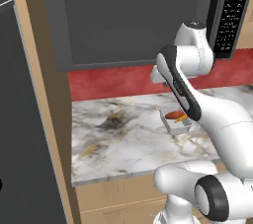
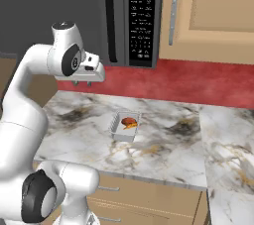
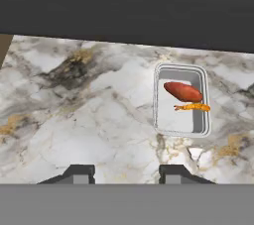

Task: Place the tupperware on the top shelf of the fridge. Make space for the tupperware among the existing items by rearranging them on the shelves if needed. Close the fridge door when finished.

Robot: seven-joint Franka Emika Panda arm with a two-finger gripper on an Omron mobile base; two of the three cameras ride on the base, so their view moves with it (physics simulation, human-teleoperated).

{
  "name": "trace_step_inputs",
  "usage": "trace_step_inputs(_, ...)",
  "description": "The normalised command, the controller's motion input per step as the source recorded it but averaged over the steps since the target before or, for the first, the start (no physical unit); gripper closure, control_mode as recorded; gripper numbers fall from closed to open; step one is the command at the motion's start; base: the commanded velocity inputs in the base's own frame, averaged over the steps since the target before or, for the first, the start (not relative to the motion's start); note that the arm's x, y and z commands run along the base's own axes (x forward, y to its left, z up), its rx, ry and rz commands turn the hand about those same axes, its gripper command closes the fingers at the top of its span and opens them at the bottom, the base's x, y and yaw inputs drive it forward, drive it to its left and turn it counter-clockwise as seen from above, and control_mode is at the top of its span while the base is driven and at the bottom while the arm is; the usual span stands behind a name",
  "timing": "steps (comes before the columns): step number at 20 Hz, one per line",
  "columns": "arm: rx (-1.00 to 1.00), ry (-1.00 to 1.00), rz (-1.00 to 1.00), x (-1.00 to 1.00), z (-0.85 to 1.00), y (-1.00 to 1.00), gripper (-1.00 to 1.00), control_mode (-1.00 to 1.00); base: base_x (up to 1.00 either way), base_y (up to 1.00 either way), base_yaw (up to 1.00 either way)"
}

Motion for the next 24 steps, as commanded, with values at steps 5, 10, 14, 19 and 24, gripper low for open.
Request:
trace_step_inputs(5, 0.08, -0.05, -0.14, -0.67, -0.11, -0.47, -1.00, -1.00, 0.00, 0.00, 0.00)
trace_step_inputs(10, 0.15, 0.01, -0.41, -0.85, -0.47, -0.99, -1.00, -1.00, 0.00, 0.00, 0.00)
trace_step_inputs(14, 0.09, 0.16, -0.50, -0.18, -0.79, -0.89, -1.00, -1.00, 0.00, 0.00, 0.00)
trace_step_inputs(19, 0.02, 0.18, -0.36, 0.47, -0.58, -0.37, -1.00, -1.00, 0.00, 0.00, 0.00)
trace_step_inputs(24, 0.02, 0.07, -0.15, 0.49, -0.55, -0.07, -1.00, -1.00, 0.00, 0.00, 0.00)
